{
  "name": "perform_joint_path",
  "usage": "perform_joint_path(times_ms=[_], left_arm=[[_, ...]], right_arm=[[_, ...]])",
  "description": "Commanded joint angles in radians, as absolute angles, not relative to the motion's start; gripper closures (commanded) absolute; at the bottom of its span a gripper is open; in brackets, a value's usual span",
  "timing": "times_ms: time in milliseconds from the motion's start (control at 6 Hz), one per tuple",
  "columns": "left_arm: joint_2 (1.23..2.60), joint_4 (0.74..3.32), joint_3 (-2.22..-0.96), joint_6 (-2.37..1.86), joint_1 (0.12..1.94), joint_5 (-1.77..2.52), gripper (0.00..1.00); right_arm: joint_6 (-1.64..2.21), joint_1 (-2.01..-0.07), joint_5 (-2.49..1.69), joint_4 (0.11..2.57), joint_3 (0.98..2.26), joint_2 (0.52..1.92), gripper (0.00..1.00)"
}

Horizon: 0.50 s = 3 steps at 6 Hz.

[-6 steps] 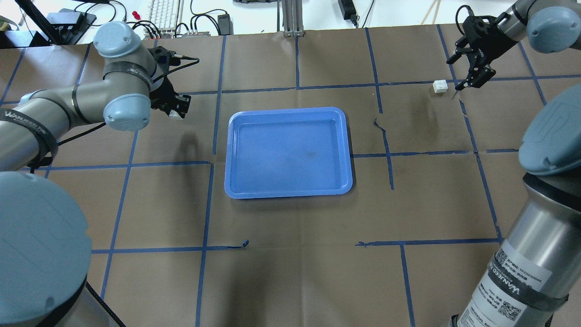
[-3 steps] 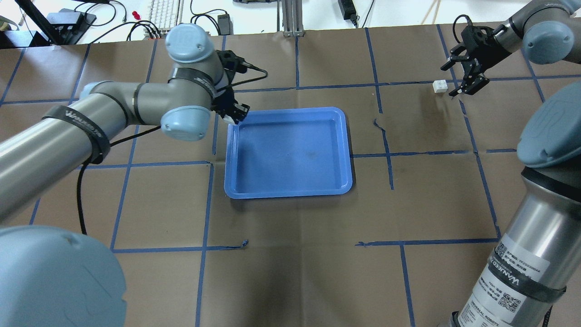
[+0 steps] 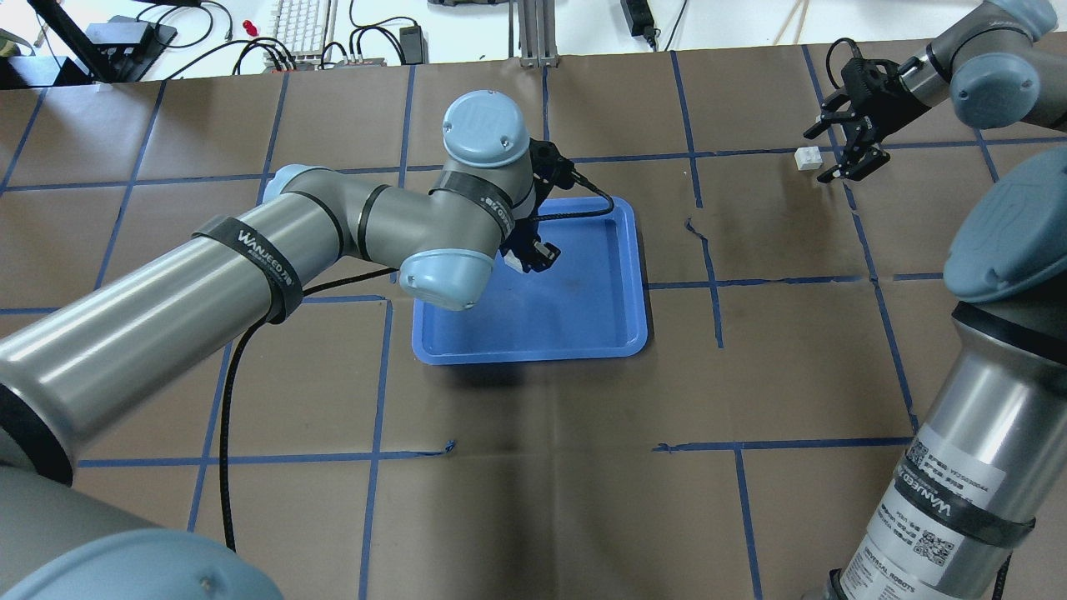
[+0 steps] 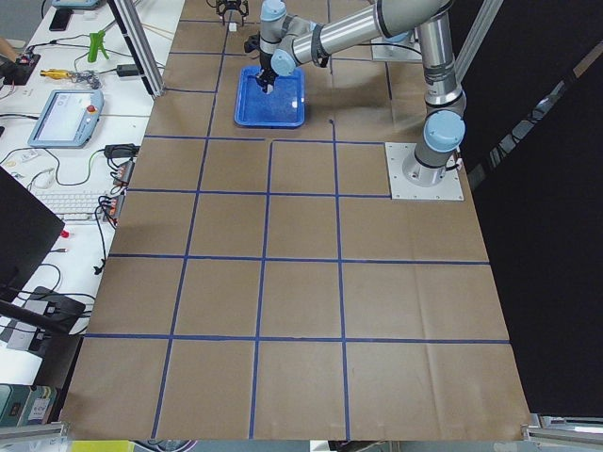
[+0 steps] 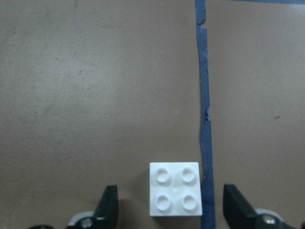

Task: Assemble white blocks and place on blue tray

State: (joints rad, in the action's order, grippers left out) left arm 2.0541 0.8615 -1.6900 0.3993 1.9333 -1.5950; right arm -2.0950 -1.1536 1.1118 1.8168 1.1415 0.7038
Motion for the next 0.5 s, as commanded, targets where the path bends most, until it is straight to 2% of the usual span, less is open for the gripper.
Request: perform_joint_path(times_ms=[0,333], left_arm=[[2.059,0.867,-1.692,0.850,1.948,-1.597,0.91],[2.059,0.867,-1.701,1.183,1.945,-1.652,0.91]], right_arm=[[-2.095,-1.154,1.112,1.818,1.138,0.706,0.62],[-2.089,-1.154,1.112,1.816,1.108,0.710,0.75]])
